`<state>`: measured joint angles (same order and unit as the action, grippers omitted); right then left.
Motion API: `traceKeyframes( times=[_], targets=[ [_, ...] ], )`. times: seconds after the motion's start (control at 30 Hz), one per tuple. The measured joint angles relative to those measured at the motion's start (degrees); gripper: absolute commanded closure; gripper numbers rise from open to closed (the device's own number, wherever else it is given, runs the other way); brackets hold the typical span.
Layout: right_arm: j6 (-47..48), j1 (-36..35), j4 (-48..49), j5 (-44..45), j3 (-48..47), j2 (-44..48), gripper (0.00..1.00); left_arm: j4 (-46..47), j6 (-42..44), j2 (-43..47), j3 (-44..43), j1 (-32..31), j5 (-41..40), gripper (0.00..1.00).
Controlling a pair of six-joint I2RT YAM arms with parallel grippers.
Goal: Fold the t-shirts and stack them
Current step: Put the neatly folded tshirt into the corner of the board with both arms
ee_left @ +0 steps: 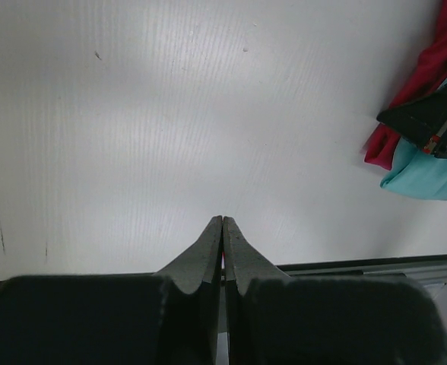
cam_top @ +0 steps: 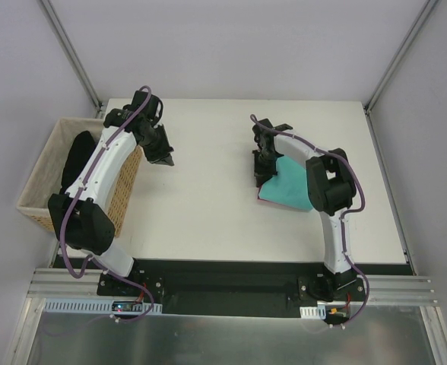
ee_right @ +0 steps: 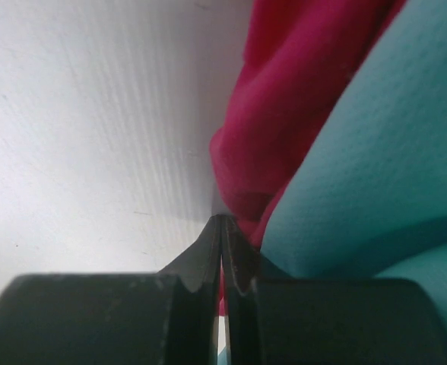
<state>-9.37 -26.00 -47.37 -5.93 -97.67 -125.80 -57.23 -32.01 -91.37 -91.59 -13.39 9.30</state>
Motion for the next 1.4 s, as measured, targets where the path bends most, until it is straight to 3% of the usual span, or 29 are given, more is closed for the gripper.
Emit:
traceKeyframes(
  times=[0.9,1.4],
  targets=[
    [-1.05,1.36,-1.90,6.73,2.54,2.21,0.99,0.00,1.20,-1.05,-0.83,0.00,1.18,1.00],
    [1.20,7.45,-5.86,19.21,4.94,3.61,0.99,0.00,1.20,-1.03,-0.81,0.00,2.27,1.00]
  ],
)
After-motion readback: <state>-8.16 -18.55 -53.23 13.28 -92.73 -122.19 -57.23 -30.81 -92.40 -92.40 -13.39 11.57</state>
